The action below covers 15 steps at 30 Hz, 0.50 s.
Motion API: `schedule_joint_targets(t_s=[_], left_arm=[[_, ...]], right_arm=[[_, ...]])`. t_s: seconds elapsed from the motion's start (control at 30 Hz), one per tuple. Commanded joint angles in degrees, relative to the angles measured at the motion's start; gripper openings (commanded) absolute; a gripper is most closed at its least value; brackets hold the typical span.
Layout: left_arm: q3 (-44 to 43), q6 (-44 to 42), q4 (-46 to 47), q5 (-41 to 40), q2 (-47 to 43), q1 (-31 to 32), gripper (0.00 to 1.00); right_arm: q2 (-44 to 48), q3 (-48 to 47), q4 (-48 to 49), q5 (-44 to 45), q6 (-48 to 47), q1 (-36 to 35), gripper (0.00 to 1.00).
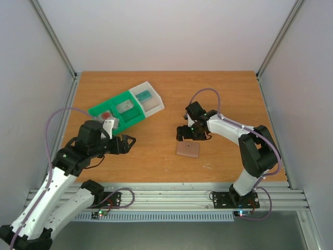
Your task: Take the credit cards out of the card holder
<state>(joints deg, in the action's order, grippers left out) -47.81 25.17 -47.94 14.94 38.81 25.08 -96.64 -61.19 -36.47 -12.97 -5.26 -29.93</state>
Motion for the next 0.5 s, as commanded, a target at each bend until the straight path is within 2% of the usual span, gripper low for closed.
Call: schedule_joint_targets(t_s=[0.0,0.17,0.47], left_arm=[[-0.07,2.60,2.39,4.79,2.89,-0.30,0.85],[1.24,3.82,3.99,7.29,3.44,-0.30,0.82],[2.04,3.92,4.04,8.39,3.93,-0.29,0.81]], right_arm=[[0.63,0.70,-0.35,-2.17,-2.85,0.40,0.97],[0.46,2.89,0.36,-3.19,-3.14,0.40,0.97],[4.20,9.12,3.59,-10.92,0.15,0.41,0.96]])
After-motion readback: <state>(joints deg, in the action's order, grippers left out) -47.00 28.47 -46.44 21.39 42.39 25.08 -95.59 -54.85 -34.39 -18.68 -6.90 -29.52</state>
